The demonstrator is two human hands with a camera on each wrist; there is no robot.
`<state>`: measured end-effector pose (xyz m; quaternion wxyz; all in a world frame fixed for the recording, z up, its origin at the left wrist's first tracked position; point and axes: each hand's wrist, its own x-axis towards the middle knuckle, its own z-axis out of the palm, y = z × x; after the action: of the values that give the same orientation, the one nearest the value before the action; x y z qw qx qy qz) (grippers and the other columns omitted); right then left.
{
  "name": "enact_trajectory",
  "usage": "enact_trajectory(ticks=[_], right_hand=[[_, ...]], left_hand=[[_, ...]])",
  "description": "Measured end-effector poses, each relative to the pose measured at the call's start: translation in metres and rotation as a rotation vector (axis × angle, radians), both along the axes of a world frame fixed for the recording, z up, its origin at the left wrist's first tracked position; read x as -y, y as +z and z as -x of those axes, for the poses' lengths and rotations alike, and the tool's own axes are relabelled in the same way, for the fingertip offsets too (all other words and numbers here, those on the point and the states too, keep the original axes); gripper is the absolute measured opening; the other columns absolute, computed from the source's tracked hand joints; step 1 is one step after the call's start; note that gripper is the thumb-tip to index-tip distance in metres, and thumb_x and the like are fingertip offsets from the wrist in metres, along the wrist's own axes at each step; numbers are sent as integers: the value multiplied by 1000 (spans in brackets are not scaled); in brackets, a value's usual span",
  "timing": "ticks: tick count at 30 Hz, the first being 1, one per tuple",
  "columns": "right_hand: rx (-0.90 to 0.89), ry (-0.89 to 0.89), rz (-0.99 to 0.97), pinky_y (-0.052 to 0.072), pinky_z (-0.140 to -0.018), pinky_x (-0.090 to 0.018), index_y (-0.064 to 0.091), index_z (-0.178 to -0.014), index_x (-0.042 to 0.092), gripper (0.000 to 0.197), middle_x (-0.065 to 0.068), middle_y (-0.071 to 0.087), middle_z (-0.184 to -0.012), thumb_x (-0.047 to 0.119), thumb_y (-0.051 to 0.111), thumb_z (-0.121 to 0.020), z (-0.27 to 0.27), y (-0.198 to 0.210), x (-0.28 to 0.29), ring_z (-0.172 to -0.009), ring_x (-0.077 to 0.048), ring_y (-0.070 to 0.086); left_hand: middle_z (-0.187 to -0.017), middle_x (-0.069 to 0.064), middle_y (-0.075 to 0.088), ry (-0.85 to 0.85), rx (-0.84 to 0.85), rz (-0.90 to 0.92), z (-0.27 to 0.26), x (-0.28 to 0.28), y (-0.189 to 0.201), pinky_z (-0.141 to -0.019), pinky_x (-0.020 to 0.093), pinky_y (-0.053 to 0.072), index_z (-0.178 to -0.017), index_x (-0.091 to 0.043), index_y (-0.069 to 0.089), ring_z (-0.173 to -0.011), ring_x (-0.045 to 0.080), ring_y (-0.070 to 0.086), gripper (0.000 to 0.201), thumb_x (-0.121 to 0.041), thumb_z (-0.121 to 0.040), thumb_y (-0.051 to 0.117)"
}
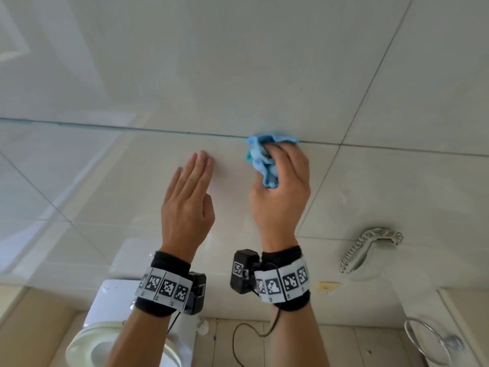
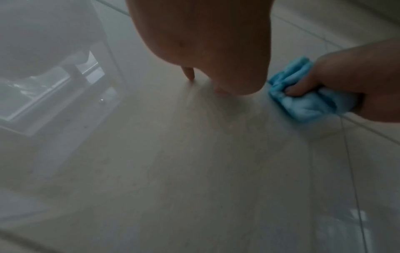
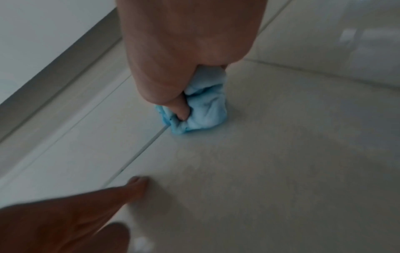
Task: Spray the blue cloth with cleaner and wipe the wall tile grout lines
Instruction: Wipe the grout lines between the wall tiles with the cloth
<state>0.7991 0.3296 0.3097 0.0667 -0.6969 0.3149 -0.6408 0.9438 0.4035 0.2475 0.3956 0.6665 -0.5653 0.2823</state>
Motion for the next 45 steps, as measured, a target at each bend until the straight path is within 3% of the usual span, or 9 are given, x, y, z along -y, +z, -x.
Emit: enact_trajectory(ticks=[6,10,14,24,27,35,39,42,45], right_hand=[[196,-279,-43,57,-91,-32,74,-116,1,28,-10,74,-117,0,77,-88,57,-3,28,-107,-28,69],[247,-350,-56,57,-91,-41,72,-118,-1,27,-12,73,-118,9,73,-93,47,-2,33,-109,-29,69],[280,-332,-49,57,-95,-44,70,-122,-3,30,-15,70,-124,9,72,-95,30,-9,27,-117,-31,67],[169,-148,-63,54,-103,-36,73,-118,-3,25,-15,68,-126,4,70,-95,-10,-10,3,-125,-30,61],[64,10,-74,43,-111,-20,74,-120,-1,28,-13,68,-126,2,69,-93,-33,-8,-13,-126,-31,61],[39,22,42,42,-111,-21,74,-118,-2,24,-14,70,-121,1,63,-97,-5,-16,5,-119,-31,62],[131,-25,-22,49,-108,-30,73,-117,-5,27,-14,69,-121,-5,65,-92,-21,-13,-1,-122,-31,61],[43,100,-34,42,-112,-20,73,-120,-1,35,-13,68,-128,-5,66,-87,-47,-10,-17,-126,-32,59],[-122,200,-10,33,-113,-11,72,-122,2,45,-9,68,-129,-9,69,-78,-62,-7,-26,-129,-30,58]], left_hand=[[-168,17,28,131,-84,46,-15,-15,-6,-119,60,36,-156,-4,41,-158,34,22,67,-16,-97,70],[-172,22,8,233,-372,43,-20,-15,-4,-125,57,27,-163,2,16,-160,37,4,109,-50,-90,79],[-172,22,0,194,-508,24,-17,-6,-5,-130,50,16,-163,4,5,-161,36,-1,130,-58,-79,85],[-174,14,3,269,-560,0,-11,-4,-4,-129,48,22,-165,-3,8,-161,26,2,130,-62,-77,83],[-174,10,4,295,-539,-37,-12,-10,-1,-129,36,20,-165,-5,8,-161,21,3,127,-60,-79,83],[-173,-13,12,313,-343,-228,-42,-61,14,-115,41,47,-167,-27,14,-158,9,18,89,-38,-98,69],[-164,-8,39,364,-329,-148,-51,-74,31,-113,32,45,-158,-23,42,-149,9,40,62,-30,-101,64],[-158,-4,48,376,-301,-50,-51,-78,51,-111,21,38,-153,-18,50,-143,11,48,53,-23,-102,61],[-158,1,48,318,-206,7,-52,-81,72,-112,25,40,-152,-13,51,-141,16,49,51,-18,-101,59]])
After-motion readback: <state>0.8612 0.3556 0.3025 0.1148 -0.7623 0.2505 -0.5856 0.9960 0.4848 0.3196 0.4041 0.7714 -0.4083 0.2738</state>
